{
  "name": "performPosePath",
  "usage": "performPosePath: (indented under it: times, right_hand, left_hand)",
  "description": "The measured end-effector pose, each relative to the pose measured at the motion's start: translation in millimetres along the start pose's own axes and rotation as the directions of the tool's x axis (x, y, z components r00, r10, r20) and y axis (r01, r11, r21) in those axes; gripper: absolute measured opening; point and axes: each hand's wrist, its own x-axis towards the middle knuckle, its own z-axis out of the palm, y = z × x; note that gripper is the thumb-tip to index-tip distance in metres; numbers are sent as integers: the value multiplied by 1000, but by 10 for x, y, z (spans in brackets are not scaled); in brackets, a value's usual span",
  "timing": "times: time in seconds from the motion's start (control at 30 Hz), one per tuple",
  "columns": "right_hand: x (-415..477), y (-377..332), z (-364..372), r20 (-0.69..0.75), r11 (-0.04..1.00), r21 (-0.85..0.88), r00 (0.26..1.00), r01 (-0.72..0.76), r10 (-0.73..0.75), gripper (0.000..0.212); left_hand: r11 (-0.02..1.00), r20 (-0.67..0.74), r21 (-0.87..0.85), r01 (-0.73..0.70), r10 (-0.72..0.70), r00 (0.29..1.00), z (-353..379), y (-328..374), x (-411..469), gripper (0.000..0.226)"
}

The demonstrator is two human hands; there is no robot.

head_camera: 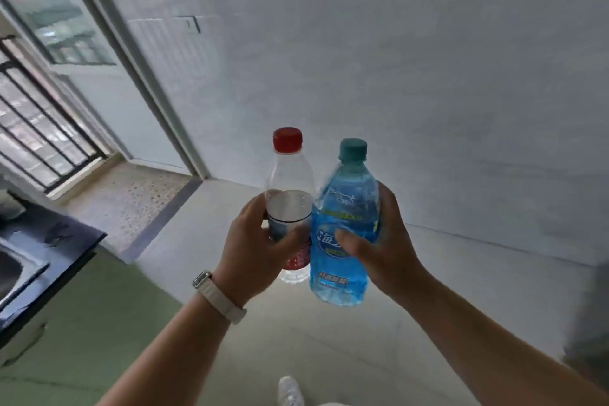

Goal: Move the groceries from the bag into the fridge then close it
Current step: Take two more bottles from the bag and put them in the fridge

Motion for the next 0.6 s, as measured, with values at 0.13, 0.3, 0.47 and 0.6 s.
performPosePath:
  times: [0.13, 0.3, 0.47, 0.6]
  right_hand:
    - [-145, 4, -551, -217, 999, -32, 976, -37, 30, 69]
    - [-242, 68, -982, -428, 993, -73, 902, -97, 57, 65]
    - [-160, 111, -1192, -609, 987, -92, 791, -135, 52, 64]
    - [-58, 67, -1326, -701, 980, -115, 712, -160, 34, 66]
  left_hand:
    - [992, 198, -116, -41, 64, 978, 608, 106, 332, 63]
    - [967, 401, -251, -34, 136, 906, 1225, 125, 696, 60]
    - [935, 565, -356, -13, 226, 793, 1671, 138, 1145, 59]
    - [909, 636, -416, -21, 307, 708, 1956, 178, 1476, 58]
